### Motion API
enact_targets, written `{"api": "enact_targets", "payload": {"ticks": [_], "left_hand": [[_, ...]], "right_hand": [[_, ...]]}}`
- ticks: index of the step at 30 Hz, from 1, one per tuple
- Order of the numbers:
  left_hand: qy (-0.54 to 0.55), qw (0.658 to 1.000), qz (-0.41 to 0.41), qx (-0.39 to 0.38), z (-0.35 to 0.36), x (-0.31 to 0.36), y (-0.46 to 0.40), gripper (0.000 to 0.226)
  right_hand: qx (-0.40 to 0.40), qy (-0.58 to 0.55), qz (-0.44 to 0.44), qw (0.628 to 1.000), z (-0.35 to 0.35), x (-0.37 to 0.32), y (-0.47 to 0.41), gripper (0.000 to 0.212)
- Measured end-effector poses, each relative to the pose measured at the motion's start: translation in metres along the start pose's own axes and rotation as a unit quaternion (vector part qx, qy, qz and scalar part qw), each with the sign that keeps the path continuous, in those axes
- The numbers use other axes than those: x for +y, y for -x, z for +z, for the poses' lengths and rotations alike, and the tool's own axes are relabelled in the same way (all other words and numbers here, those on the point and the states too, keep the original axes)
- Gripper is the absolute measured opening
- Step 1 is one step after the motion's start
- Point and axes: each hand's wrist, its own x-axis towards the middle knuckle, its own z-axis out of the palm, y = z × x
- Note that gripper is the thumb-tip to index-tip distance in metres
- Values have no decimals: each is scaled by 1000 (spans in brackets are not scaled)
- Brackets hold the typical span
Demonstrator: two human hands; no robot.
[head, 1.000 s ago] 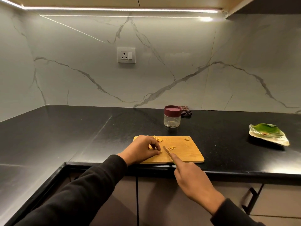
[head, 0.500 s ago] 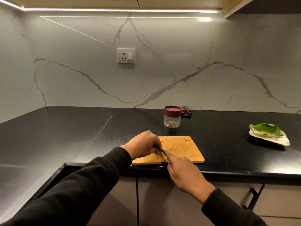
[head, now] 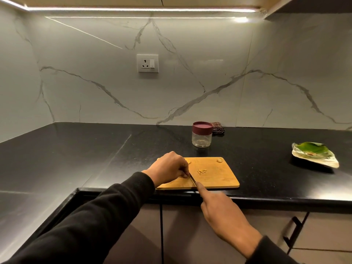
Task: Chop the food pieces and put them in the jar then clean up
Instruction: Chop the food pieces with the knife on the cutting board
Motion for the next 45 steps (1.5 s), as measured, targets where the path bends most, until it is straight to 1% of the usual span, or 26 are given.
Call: {"api": "enact_targets", "payload": {"ticks": [4,7,14,17,21,25,28,30,31,32,34,36,38,41,45], "left_hand": [[11,1000,-7,4,1,0,2,9],[22,1000,-9,7,2,-2,4,10],[10,1000,-9,-11,3,-2,2,21],[-3,999,-15,-41,1,-3,-2,23],[-25,996,-4,-88,3,-4,-5,34],[-12,991,-9,-130,4,-4,-7,37],[-24,990,-15,-139,3,-4,-10,51],[-30,992,-20,-119,4,-4,-9,60],[-24,994,-23,-101,5,-4,-7,61],[-11,997,-27,-78,5,-4,-5,57],[20,999,-34,-32,8,-6,1,43],[31,999,-23,10,12,-8,9,26],[37,998,-11,50,17,-10,15,17],[66,994,-12,88,24,-10,20,13],[79,991,2,105,25,-9,23,10]], "right_hand": [[-2,121,13,993,-5,0,8,68],[-11,169,9,985,-7,0,9,75],[-26,170,5,985,-8,-1,10,77],[-30,169,9,985,-7,0,10,76],[-29,163,12,986,-5,2,8,75],[-27,158,10,987,-3,3,8,74],[-25,153,19,988,-3,3,7,75],[-19,140,24,990,-2,5,6,74],[-15,131,25,991,-1,6,6,74],[-9,122,25,992,-1,6,7,73],[3,101,20,995,-1,8,7,68],[19,77,15,997,-1,10,5,62],[34,57,11,998,-2,12,1,58],[38,15,7,999,-4,15,-7,55],[46,-10,13,999,-8,24,-15,55]]}}
